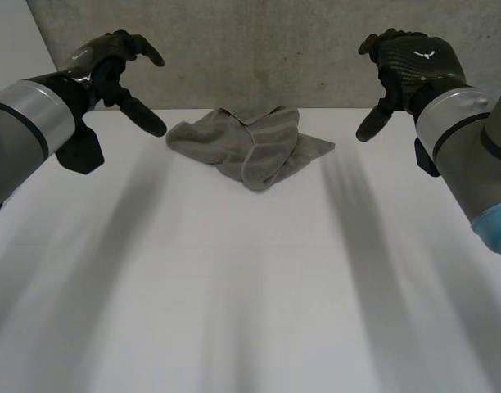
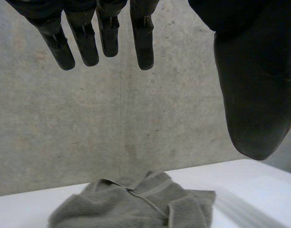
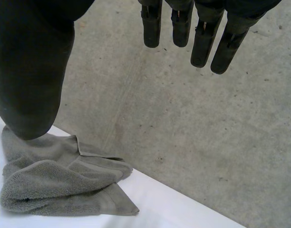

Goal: Fold the towel.

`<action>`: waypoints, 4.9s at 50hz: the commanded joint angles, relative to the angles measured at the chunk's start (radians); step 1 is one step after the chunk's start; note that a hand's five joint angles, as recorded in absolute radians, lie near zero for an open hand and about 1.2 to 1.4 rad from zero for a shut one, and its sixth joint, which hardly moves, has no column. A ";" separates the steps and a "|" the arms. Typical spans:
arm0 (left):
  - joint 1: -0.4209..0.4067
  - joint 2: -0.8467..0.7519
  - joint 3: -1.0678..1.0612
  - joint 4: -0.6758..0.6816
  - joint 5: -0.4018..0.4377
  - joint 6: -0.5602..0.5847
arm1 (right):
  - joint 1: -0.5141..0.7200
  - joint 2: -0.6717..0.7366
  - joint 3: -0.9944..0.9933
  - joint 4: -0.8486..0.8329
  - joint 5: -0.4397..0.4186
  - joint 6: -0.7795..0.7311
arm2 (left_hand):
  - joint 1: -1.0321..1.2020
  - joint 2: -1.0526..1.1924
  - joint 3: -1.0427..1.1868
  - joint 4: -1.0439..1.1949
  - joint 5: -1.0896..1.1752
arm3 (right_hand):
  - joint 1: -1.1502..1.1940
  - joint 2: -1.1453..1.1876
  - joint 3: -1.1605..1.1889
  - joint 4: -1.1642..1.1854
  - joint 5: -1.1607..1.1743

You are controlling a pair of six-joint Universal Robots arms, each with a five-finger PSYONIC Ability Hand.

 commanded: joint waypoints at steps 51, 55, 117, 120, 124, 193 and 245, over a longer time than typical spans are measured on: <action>-0.103 0.039 0.008 -0.032 -0.219 0.268 | -0.009 0.019 -0.035 0.160 -0.148 -0.157 | -0.048 -0.064 -0.070 -0.073 -0.049 | -0.063 -0.074 -0.075 -0.086 -0.061; -0.105 0.050 0.002 -0.023 -0.219 0.270 | 0.017 0.067 -0.068 0.174 -0.172 -0.179 | -0.048 -0.064 -0.070 -0.073 -0.049 | -0.063 -0.074 -0.075 -0.086 -0.061; -0.097 -0.053 -0.005 0.011 -0.222 0.263 | 0.181 1.135 -1.039 -0.131 -0.257 -0.745 | -0.048 -0.064 -0.070 -0.073 -0.049 | -0.024 -0.034 -0.036 -0.046 -0.021; -0.097 -0.054 -0.008 0.011 -0.222 0.262 | 0.181 1.141 -1.036 -0.142 -0.266 -0.812 | -0.048 -0.064 -0.070 -0.073 -0.049 | -0.015 -0.026 -0.027 -0.038 -0.012; -0.097 -0.059 -0.008 0.011 -0.222 0.262 | 0.180 1.144 -1.033 -0.157 -0.275 -0.879 | -0.048 -0.064 -0.070 -0.073 -0.049 | 0.003 -0.008 -0.009 -0.020 0.005; -0.098 -0.084 -0.009 0.011 -0.220 0.253 | 0.154 1.083 -1.029 -0.175 -0.326 -0.691 | -0.048 -0.064 -0.070 -0.073 -0.049 | -0.015 -0.026 -0.027 -0.038 -0.012; -0.098 -0.094 -0.011 0.010 -0.222 0.251 | 0.149 1.133 -0.950 -0.169 -0.427 -0.981 | -0.048 -0.064 -0.070 -0.073 -0.049 | 0.419 0.409 0.408 0.397 0.422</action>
